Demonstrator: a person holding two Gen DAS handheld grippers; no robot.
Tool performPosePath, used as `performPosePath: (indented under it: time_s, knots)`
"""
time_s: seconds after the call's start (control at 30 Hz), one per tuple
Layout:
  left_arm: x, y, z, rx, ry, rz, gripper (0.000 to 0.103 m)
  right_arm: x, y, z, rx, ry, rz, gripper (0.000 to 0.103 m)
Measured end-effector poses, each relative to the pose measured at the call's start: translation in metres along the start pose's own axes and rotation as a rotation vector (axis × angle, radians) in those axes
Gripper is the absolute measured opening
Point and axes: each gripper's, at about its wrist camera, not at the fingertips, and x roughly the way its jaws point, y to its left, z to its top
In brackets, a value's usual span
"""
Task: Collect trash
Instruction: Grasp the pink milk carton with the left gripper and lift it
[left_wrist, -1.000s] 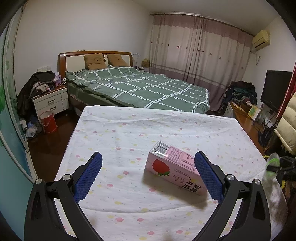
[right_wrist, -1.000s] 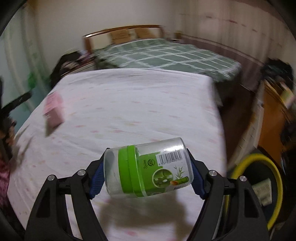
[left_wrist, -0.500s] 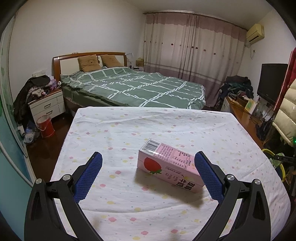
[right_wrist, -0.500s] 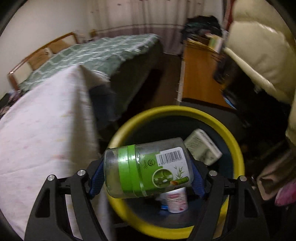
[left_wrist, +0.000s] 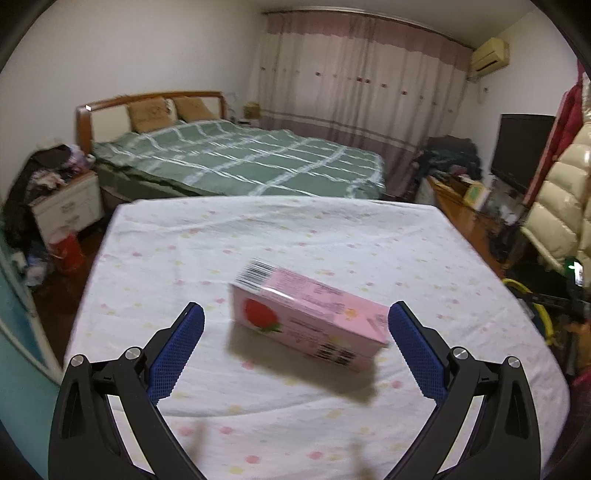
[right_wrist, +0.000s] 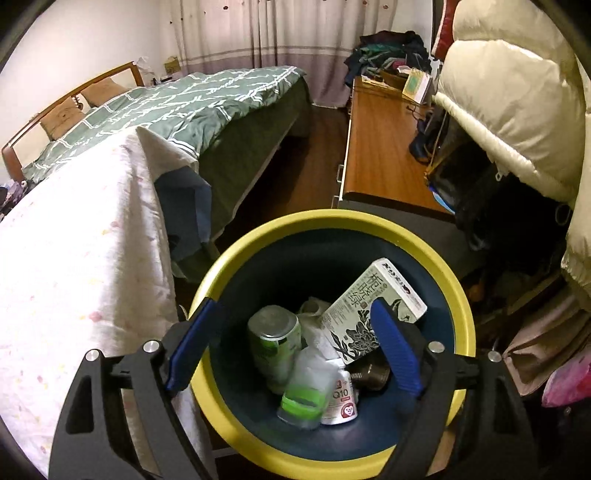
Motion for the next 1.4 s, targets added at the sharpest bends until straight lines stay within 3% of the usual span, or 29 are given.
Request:
performPosePath:
  time_s: [0.1, 0.27, 0.4, 0.6, 1.0, 1.1, 1.3, 1.4]
  knots:
    - [0.008, -0.007, -0.002, 0.006, 0.032, -0.043, 0.098, -0.001, 0.003, 0.001, -0.010, -0.002, 0.006, 0.081]
    - [0.029, -0.005, 0.002, -0.068, 0.115, -0.127, 0.098, 0.001, 0.009, 0.000, -0.011, 0.002, 0.034, 0.081]
    - [0.049, 0.004, 0.008, -0.137, 0.164, -0.132, 0.098, 0.002, 0.015, -0.001, -0.026, 0.006, 0.049, 0.081]
    - [0.083, 0.020, 0.017, -0.244, 0.228, -0.201, 0.098, 0.003, 0.017, 0.000, -0.027, 0.009, 0.064, 0.081]
    - [0.148, -0.021, 0.061, -0.082, 0.291, -0.256, 0.098, -0.001, 0.016, -0.002, -0.035, 0.010, 0.060, 0.081]
    - [0.152, -0.045, 0.066, 0.008, 0.328, -0.220, 0.098, -0.002, 0.018, -0.003, -0.044, 0.013, 0.061, 0.081]
    - [0.155, -0.068, 0.057, 0.139, 0.443, -0.004, 0.097, -0.006, 0.021, 0.000, -0.057, 0.012, 0.068, 0.081]
    - [0.154, -0.067, 0.054, 0.151, 0.476, 0.068, 0.086, -0.009, 0.021, 0.000, -0.062, 0.008, 0.066, 0.081]
